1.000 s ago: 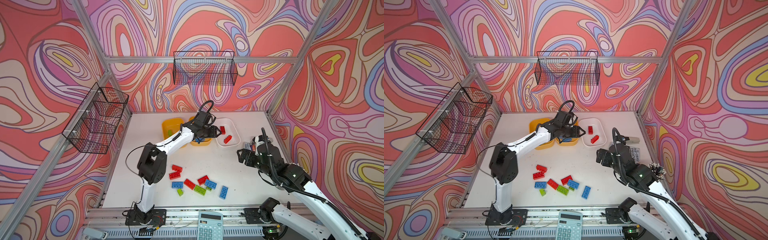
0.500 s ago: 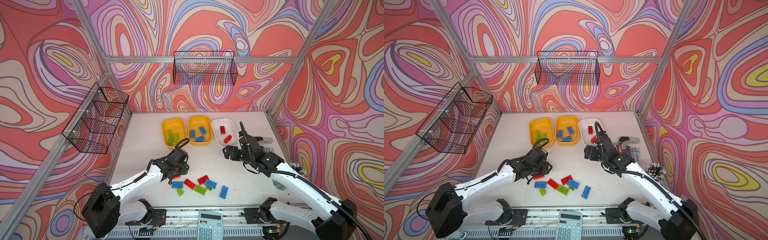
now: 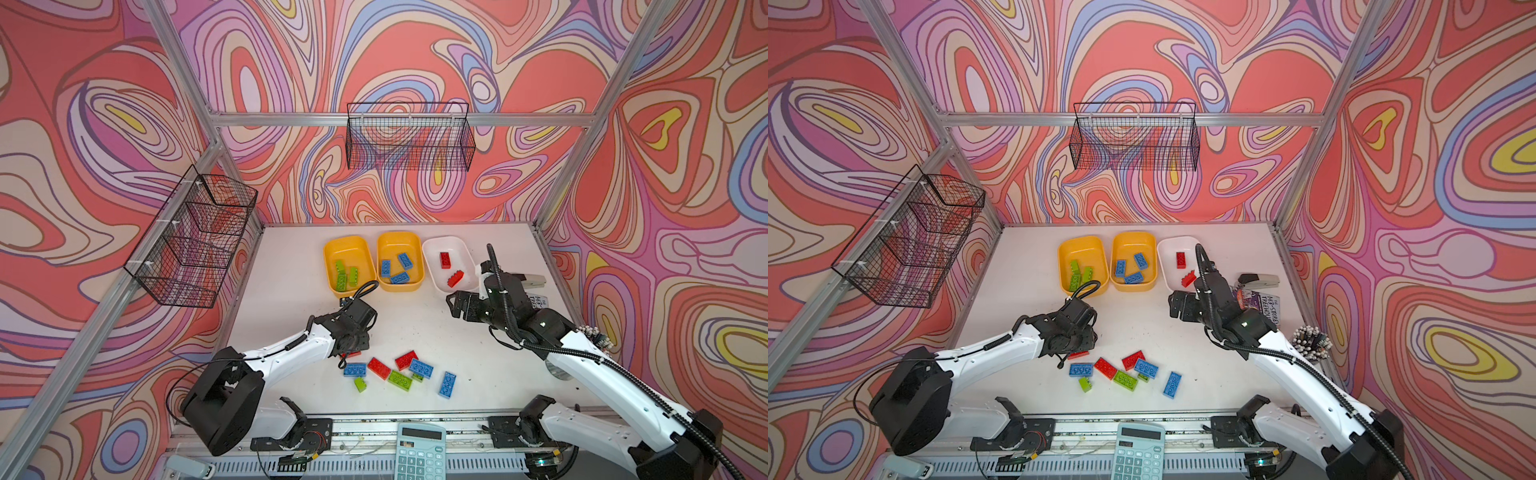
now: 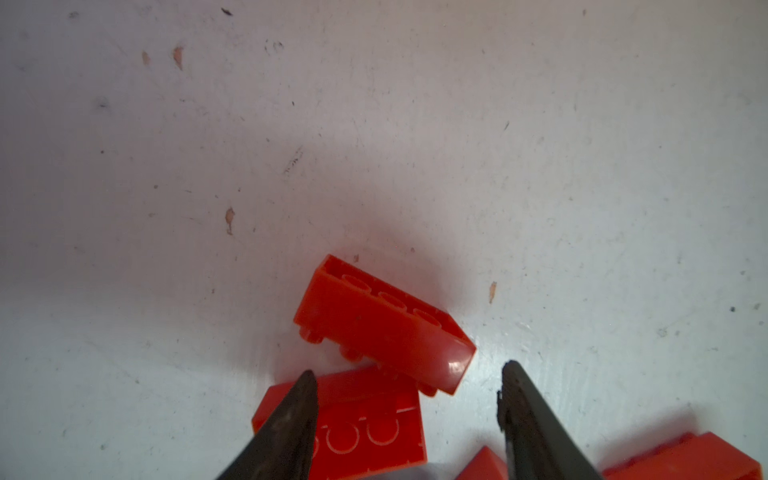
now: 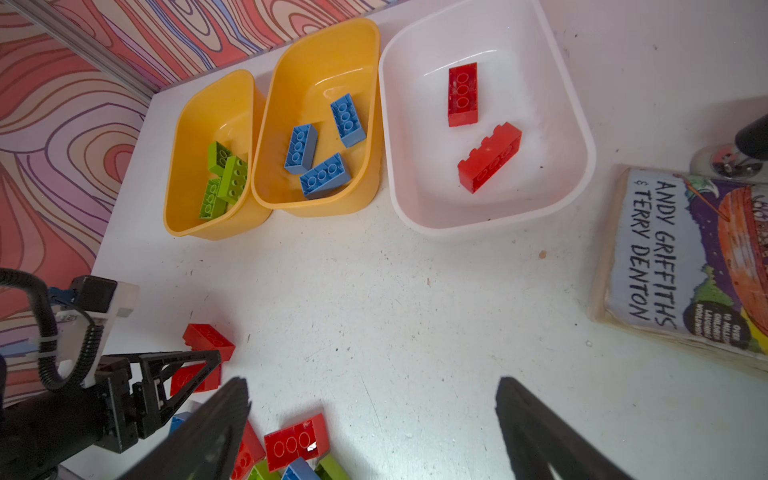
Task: Sort the legos into containers by color
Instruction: 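Move the left gripper back to the pile and lower onto another red brick, then close the left gripper on the red brick and lift it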
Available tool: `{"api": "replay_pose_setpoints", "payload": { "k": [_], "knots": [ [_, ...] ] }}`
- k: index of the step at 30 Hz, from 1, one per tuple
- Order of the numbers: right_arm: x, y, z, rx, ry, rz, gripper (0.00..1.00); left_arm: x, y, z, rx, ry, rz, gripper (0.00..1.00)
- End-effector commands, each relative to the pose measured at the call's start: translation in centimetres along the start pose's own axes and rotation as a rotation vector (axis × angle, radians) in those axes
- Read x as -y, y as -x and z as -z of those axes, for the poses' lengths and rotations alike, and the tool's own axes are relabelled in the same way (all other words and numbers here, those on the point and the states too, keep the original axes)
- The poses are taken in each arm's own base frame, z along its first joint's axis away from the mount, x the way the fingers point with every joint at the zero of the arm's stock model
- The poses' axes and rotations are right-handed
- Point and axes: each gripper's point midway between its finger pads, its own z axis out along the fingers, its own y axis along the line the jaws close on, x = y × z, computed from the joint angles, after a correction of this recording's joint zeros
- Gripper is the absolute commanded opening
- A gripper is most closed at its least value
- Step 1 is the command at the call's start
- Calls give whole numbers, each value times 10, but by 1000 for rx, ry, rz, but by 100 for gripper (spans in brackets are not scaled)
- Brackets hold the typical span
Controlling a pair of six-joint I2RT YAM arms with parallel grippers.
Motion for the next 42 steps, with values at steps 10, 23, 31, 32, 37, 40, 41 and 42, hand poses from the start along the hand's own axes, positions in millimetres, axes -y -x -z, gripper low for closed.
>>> {"api": "replay_pose_setpoints", "payload": {
  "k": [10, 23, 31, 32, 37, 40, 41, 42],
  "knots": [
    [16, -16, -6, -26, -47, 9, 98, 13, 25, -20, -13, -29, 60, 53],
    [23, -20, 0, -14, -59, 18, 98, 23, 16, -35, -120, -8, 21, 29],
    [24, -20, 6, -19, -68, 23, 98, 24, 1, -42, -157, 40, -51, 28],
    [25, -20, 7, -16, -69, 20, 98, 24, 1, -43, -163, 55, -66, 27],
    [32, -23, 17, -2, -85, 14, 98, 26, 0, -43, -173, 143, -167, 21],
    [34, -22, 23, 8, -87, 10, 98, 29, -1, -45, -180, 140, -179, 15],
    [34, -21, 26, 15, -86, 7, 98, 30, -1, -46, -182, 138, -178, 14],
    [35, -21, 30, 22, -85, 6, 98, 31, 0, -46, -180, 138, -179, 12]
  ]
}}
